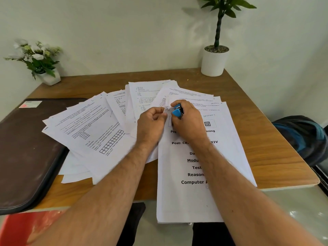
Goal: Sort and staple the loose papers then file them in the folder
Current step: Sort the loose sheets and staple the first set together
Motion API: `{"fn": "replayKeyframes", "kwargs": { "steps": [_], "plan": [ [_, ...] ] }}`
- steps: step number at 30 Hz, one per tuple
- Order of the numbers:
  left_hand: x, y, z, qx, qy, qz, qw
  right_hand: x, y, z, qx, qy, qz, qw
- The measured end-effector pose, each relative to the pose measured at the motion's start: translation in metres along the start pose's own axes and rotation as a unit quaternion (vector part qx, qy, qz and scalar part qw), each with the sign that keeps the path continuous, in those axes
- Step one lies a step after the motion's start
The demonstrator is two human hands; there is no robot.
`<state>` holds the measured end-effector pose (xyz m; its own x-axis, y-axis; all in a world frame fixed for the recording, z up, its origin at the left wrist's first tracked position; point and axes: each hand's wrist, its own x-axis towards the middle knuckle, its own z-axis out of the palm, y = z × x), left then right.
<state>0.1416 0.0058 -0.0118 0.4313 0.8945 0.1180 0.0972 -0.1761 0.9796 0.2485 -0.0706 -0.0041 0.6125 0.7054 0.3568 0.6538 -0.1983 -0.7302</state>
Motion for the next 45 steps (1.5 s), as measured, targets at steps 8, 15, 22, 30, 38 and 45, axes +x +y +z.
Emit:
{"fn": "replayKeyframes", "kwargs": {
  "steps": [8, 15, 22, 30, 38, 45],
  "plan": [
    [0.002, 0.001, 0.001, 0.017, 0.024, 0.002, 1.0, 0.0, -0.002, -0.002, 0.023, -0.003, 0.014, 1.0],
    [-0.001, 0.004, 0.002, 0.023, 0.039, -0.012, 0.999, -0.005, -0.002, -0.003, 0.061, 0.031, -0.028, 0.997],
    [-0.005, 0.005, 0.002, 0.064, 0.044, -0.003, 0.997, -0.009, 0.0, -0.004, 0.101, 0.017, -0.001, 0.995],
    [-0.008, 0.009, 0.002, 0.079, 0.047, 0.01, 0.996, 0.002, -0.003, -0.012, 0.152, 0.032, 0.016, 0.988],
    [-0.008, 0.005, 0.001, 0.076, 0.049, 0.028, 0.995, 0.037, -0.024, -0.047, -0.148, -0.123, -0.112, 0.975],
    [-0.006, 0.003, 0.002, 0.072, 0.052, 0.041, 0.995, 0.053, -0.034, -0.054, -0.301, -0.195, -0.186, 0.915]
  ]
}}
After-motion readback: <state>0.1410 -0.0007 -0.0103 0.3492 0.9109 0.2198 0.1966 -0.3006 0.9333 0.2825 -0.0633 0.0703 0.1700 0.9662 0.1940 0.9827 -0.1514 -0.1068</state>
